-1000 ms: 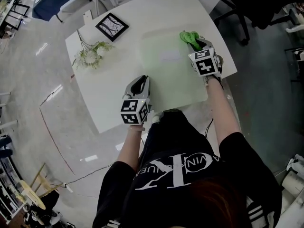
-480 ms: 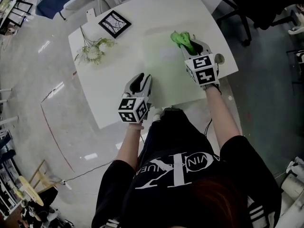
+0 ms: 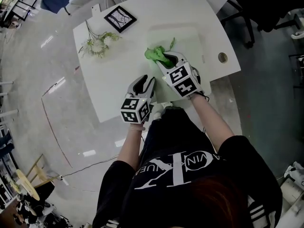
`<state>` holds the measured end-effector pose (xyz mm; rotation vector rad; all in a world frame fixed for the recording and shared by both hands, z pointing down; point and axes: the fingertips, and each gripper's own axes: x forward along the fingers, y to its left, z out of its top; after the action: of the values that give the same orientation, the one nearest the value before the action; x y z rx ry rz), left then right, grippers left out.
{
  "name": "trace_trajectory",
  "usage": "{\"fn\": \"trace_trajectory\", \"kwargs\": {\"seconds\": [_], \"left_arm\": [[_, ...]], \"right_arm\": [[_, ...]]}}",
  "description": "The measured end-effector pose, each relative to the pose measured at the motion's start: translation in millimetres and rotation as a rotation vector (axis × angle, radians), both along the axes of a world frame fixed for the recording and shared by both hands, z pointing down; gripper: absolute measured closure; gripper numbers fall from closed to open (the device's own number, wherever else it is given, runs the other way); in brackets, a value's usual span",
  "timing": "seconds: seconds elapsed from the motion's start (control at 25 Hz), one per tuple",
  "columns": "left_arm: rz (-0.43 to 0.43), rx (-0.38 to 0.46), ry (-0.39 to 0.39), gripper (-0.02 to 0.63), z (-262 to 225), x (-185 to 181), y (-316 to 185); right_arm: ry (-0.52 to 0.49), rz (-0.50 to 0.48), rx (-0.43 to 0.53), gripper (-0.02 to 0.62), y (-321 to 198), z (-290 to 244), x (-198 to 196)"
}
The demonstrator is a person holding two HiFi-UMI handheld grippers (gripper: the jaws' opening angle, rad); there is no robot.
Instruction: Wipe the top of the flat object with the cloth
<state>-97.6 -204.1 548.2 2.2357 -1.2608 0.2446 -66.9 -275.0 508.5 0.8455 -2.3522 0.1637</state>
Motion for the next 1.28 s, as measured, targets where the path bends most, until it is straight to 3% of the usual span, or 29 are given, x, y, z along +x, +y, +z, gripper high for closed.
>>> {"fn": "trace_trajectory", "kwargs": {"seconds": [0.36,0.64,0.96,1.28], "left_arm": [[0.02,-0.009,-0.001,0.465,0.8,5.1,5.6],[0.026,-0.03,-0.006,0.471,4.7,6.1,5.3],[0.029,-0.033,0.002,0.485,6.1,6.5,6.8],[0.034,-0.028,-0.004,0.495,5.0,8.1,7.0]], "right_arm": [[0.04,-0.139,-0.006,0.489,29.1,5.4,-33.0],[0.076,-0.142,-0.003,0.489,32.1,16.1,-30.9],[0.097,-0.04,-0.017,0.489,25.8,20.7,9.2],[0.1,0.143,-0.051,0.489,17.8,26.2,80.1]]}}
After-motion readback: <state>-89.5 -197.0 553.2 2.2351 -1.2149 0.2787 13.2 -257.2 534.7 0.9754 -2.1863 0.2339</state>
